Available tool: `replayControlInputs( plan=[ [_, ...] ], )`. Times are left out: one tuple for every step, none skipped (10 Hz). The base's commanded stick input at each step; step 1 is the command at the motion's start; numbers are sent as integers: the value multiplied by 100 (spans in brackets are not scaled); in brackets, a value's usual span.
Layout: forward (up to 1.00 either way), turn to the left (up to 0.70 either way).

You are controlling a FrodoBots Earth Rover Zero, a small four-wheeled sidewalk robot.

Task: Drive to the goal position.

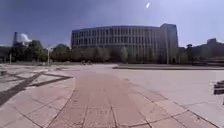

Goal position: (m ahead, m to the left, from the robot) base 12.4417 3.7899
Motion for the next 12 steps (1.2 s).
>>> replayControlInputs(
  plan=[
    [85,2],
    [85,2],
    [85,2],
    [85,2],
    [85,2],
    [85,3],
    [85,3],
    [85,3],
    [85,3],
    [85,3],
    [85,4],
    [85,3]
  ],
)
